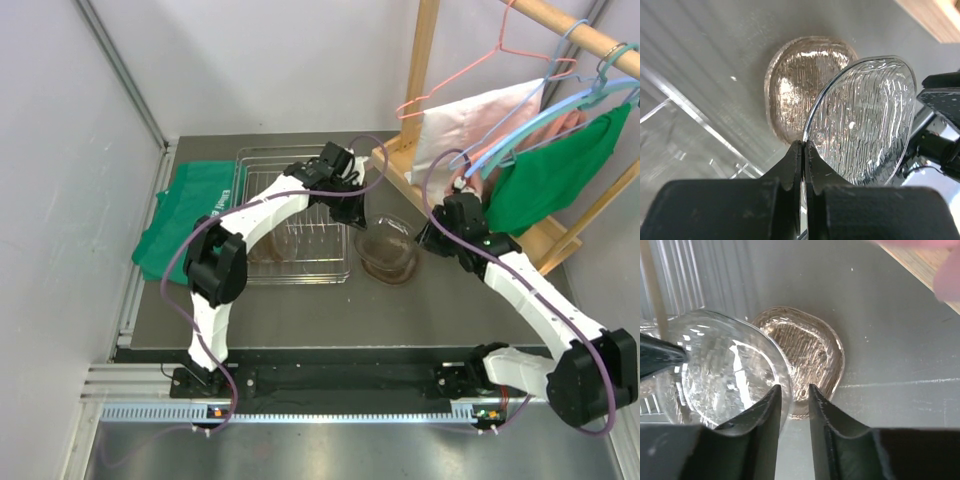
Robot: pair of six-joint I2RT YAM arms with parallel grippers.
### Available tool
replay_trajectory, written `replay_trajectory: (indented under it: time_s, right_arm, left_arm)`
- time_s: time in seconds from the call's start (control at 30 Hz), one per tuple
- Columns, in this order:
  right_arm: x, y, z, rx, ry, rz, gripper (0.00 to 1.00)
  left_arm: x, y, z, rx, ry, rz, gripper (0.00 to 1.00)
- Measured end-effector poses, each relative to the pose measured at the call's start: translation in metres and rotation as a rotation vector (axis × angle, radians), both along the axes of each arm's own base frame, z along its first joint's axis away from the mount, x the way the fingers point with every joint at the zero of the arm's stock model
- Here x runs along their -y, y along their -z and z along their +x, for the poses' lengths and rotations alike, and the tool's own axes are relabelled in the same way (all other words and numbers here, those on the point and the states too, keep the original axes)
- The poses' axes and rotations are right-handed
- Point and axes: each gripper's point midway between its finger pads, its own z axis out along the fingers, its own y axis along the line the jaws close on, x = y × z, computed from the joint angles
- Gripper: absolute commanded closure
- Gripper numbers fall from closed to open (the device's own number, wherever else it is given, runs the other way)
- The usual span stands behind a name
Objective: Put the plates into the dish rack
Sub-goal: Insert the plate into the dish rack.
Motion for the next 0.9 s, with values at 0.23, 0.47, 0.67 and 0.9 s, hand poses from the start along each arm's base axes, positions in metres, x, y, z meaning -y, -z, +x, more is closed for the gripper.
replay_trajectory:
  time_s: [0.23, 0.47, 0.67, 0.9]
  right_arm:
    - [0.001, -0.013, -0.002, 0.040, -0.011, 0.005, 0.68]
    - [0.002, -0.014, -0.004, 0.042, -0.021, -0.004, 0.68]
    - [0.001, -0.013, -0.005, 0.039, -0.035, -0.007, 0.67]
    - [0.000, -0.009, -0.007, 0.024, -0.050, -0.012, 0.66]
  left_arm:
    - [-0.021, -0.053, 0.007, 0.146, -0.093, 0.023, 1.00]
    - [-0.065, -0.082, 0.016, 0.280, -0.233, 0.162, 1.00]
    - [-0.113, -0.100, 0.020, 0.380, -0.365, 0.321, 1.00]
    - [-0.165, -0.127, 0.019, 0.494, -0.510, 0.472, 1.00]
